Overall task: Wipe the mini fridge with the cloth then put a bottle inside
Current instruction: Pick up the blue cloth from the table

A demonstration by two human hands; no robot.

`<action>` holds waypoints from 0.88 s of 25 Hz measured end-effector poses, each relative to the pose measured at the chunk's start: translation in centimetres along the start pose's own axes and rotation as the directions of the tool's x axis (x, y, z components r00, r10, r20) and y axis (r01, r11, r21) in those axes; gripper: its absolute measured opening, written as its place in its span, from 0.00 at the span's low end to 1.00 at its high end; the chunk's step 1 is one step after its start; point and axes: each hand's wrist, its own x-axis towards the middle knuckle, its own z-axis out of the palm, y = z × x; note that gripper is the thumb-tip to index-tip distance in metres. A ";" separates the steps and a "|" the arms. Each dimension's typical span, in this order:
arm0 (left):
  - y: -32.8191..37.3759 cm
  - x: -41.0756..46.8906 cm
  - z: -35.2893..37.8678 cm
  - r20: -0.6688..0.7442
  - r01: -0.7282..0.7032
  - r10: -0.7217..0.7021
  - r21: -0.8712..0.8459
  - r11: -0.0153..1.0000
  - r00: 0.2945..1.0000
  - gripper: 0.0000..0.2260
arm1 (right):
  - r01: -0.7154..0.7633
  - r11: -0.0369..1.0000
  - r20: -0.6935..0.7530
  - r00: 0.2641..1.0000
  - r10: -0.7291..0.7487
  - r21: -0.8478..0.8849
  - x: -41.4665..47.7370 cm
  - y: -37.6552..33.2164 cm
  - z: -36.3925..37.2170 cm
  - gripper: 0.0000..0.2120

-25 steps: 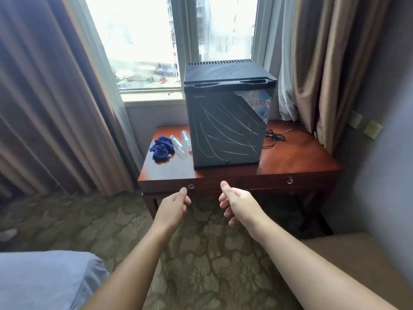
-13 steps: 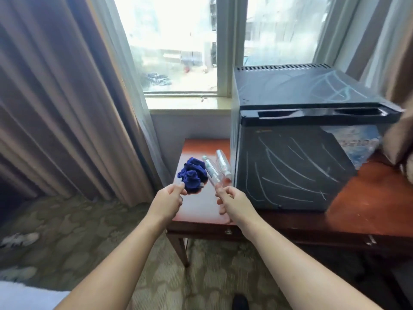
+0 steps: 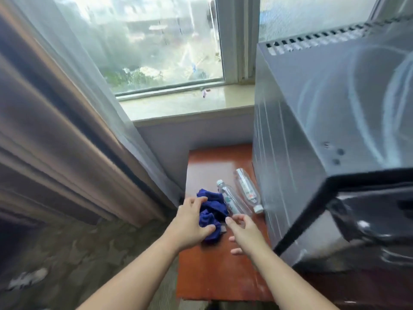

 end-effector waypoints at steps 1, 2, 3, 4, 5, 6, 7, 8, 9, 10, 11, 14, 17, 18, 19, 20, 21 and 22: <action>-1.3 1.7 0.6 0.043 -0.009 0.008 0.038 0.999 0.999 0.41 | -0.028 1.000 -0.010 1.000 0.028 0.012 1.4 0.5 0.9 0.15; -2.3 3.1 1.2 0.079 -0.023 0.017 0.080 0.996 0.997 0.43 | -0.055 0.998 -0.021 0.998 0.055 0.024 2.4 1.2 1.8 0.17; -3.2 4.4 1.7 0.112 -0.033 0.019 0.118 0.992 0.993 0.45 | -0.086 0.996 -0.039 0.995 0.087 0.038 3.0 1.7 2.4 0.19; -4.1 5.8 2.2 0.131 -0.049 0.029 0.152 0.987 0.991 0.47 | -0.114 0.992 -0.064 0.991 0.118 0.062 3.7 2.2 3.1 0.20; -4.9 6.8 2.6 0.146 -0.073 0.045 0.193 0.978 0.988 0.48 | -0.138 0.987 -0.088 0.985 0.146 0.086 4.2 2.8 3.8 0.21; -5.7 7.6 3.3 0.174 -0.109 0.069 0.234 0.966 0.982 0.49 | -0.169 0.979 -0.111 0.977 0.181 0.110 4.4 3.6 4.5 0.23; -6.3 8.4 4.0 0.198 -0.143 0.092 0.264 0.954 0.976 0.50 | -0.189 0.974 -0.129 0.970 0.205 0.126 4.4 4.1 5.1 0.24; -6.8 8.9 4.6 0.223 -0.166 0.105 0.273 0.948 0.969 0.51 | -0.200 0.970 -0.138 0.966 0.218 0.136 4.4 4.6 5.6 0.25; -7.4 9.4 5.2 0.250 -0.174 0.105 0.274 0.946 0.963 0.52 | -0.211 0.967 -0.148 0.961 0.232 0.144 4.3 5.0 6.1 0.25; -7.9 9.7 5.7 0.261 -0.176 0.101 0.286 0.942 0.960 0.52 | -0.219 0.964 -0.156 0.958 0.242 0.150 4.2 5.5 6.5 0.26; -8.3 10.0 6.1 0.258 -0.179 0.101 0.301 0.937 0.961 0.51 | -0.224 0.962 -0.164 0.955 0.249 0.154 4.1 5.9 6.9 0.25; -8.7 10.7 6.0 0.178 -0.190 0.150 0.238 0.953 0.973 0.38 | -0.237 0.961 -0.169 0.951 0.260 0.145 3.4 6.5 7.4 0.24; -8.3 9.6 4.7 0.175 -0.156 0.124 0.186 0.970 0.977 0.23 | -0.243 0.962 -0.180 0.948 0.263 0.122 1.3 6.8 7.5 0.24; -8.2 8.9 4.4 0.187 -0.144 0.110 0.178 0.973 0.976 0.21 | -0.238 0.967 -0.184 0.950 0.252 0.097 0.4 6.7 7.3 0.24; -8.1 8.0 4.0 0.193 -0.135 0.102 0.165 0.977 0.976 0.21 | -0.222 0.973 -0.189 0.955 0.229 0.058 -0.6 6.6 7.1 0.26; -7.8 7.1 3.5 0.186 -0.134 0.106 0.143 0.981 0.977 0.21 | -0.194 0.981 -0.196 0.962 0.191 0.006 -1.7 6.5 6.8 0.28; -7.4 6.1 2.8 0.176 -0.139 0.117 0.114 0.984 0.977 0.20 | -0.157 0.986 -0.197 0.970 0.144 -0.053 -2.8 6.6 6.5 0.30; -6.9 5.0 2.1 0.174 -0.156 0.140 0.078 0.985 0.975 0.18 | -0.118 0.988 -0.190 0.977 0.097 -0.101 -3.7 6.6 6.1 0.34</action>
